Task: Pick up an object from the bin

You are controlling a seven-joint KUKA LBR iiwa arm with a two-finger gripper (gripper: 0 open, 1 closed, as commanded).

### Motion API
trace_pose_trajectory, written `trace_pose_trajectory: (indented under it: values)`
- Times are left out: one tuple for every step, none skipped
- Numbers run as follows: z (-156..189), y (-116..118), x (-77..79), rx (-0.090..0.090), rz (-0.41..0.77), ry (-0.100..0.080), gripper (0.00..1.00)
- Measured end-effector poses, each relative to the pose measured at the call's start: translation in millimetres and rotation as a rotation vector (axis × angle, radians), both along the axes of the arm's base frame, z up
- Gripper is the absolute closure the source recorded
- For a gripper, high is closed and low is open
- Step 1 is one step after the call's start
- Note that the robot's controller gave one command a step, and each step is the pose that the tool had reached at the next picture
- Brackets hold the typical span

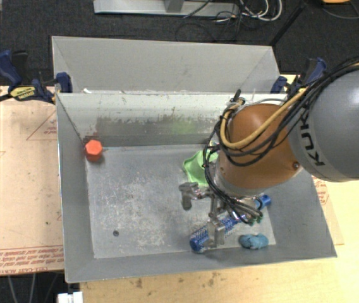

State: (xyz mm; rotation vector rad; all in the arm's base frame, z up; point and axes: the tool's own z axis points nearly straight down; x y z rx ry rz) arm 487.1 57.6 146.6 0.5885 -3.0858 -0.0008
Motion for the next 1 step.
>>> trace_pose_trajectory:
  values:
    - [-30.9,2.6,-9.0,0.001,0.487,0.002,0.0]
